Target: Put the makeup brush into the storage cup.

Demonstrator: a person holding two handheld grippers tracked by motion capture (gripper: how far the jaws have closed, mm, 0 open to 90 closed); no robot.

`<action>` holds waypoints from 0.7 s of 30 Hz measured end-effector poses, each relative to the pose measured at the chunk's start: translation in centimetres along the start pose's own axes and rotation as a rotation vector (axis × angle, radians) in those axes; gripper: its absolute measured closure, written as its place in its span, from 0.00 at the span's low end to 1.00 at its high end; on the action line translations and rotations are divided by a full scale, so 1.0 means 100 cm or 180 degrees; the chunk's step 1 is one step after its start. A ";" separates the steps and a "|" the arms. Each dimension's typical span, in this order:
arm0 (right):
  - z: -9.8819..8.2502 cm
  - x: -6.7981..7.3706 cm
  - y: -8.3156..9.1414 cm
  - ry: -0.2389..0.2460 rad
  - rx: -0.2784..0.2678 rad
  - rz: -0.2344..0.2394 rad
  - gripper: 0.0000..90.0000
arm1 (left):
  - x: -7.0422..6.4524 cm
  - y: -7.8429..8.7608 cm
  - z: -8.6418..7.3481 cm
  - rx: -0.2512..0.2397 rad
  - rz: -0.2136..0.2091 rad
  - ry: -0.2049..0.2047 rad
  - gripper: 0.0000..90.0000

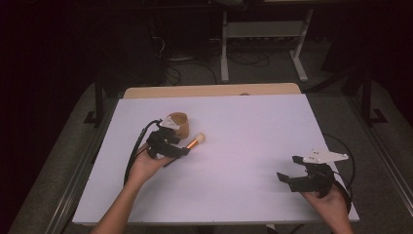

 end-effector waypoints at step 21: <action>-0.001 0.001 -0.001 0.0016 0.0015 0.0001 0.17 | 0.015 -0.046 -0.003 0.0497 0.0134 -0.0066 0.64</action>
Point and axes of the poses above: each handheld gripper's, and its own axes: y roughly backward along the jaws, z roughly out of its top, x roughly to its left, the point moved 8 cm from there along -y, roughly forward along the jaws, and after that the axes turned 8 degrees about -y, right-handed, at the moved point
